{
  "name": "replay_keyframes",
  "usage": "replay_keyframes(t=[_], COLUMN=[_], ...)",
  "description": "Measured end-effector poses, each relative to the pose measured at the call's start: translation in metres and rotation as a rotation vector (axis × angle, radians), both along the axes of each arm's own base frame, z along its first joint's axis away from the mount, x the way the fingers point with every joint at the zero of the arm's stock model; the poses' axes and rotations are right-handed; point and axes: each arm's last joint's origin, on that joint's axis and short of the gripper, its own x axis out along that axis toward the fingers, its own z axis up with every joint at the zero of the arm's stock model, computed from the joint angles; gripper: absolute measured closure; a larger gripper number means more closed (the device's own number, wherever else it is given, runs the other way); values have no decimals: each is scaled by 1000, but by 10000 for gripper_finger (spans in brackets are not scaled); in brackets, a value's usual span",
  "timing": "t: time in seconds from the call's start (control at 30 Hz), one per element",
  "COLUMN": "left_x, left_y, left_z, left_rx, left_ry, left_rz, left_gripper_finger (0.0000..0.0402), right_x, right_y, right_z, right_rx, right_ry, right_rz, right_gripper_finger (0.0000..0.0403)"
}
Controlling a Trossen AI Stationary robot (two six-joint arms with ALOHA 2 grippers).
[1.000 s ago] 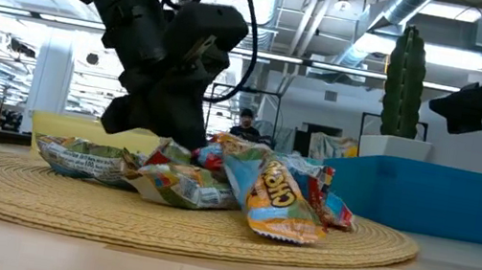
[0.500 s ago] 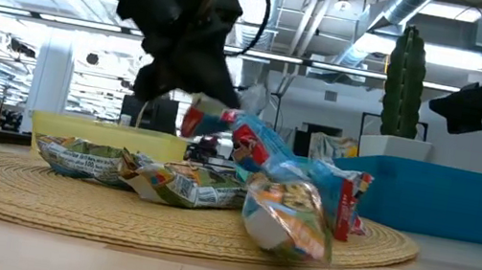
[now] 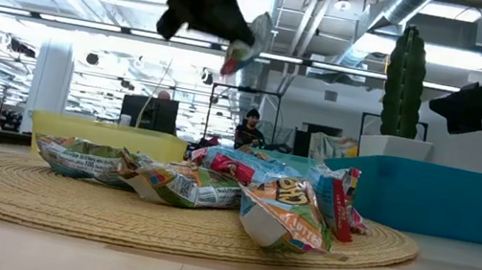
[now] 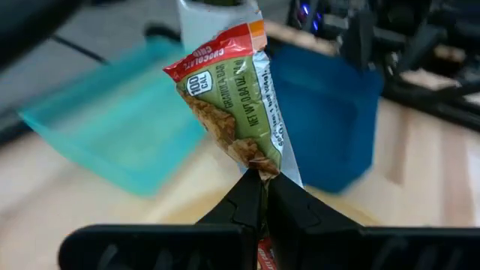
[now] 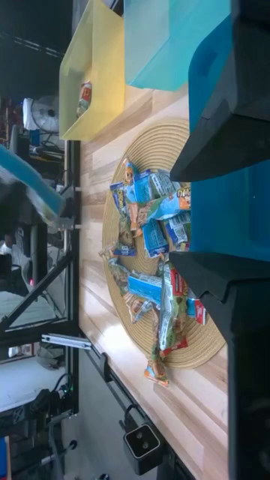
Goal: Pick and place Granola Bars by type
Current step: Put the red granola bar into the yellow bin
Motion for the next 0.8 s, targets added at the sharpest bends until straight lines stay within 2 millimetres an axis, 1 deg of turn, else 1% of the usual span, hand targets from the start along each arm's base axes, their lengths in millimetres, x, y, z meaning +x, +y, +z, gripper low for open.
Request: replay_keyframes(t=[0.23, 0.33, 0.6, 0.73, 0.8], left_x=[-12, -16, -17, -16, -15], left_y=[6, 7, 8, 13, 19], left_z=[25, 31, 31, 30, 29], left_rx=[138, 161, 183, 183, 179], left_ry=[-41, -48, -26, -14, -7], left_rz=[63, 71, 74, 84, 92], left_gripper_finger=[395, 395, 395, 395, 395], right_x=[0, 0, 0, 0, 0], right_y=[0, 0, 0, 0, 0], right_z=[0, 0, 0, 0, 0], right_rx=[0, 0, 0, 0, 0], right_ry=[0, 0, 0, 0, 0], right_rz=[0, 0, 0, 0, 0], right_gripper_finger=[249, 249, 249, 249, 249])
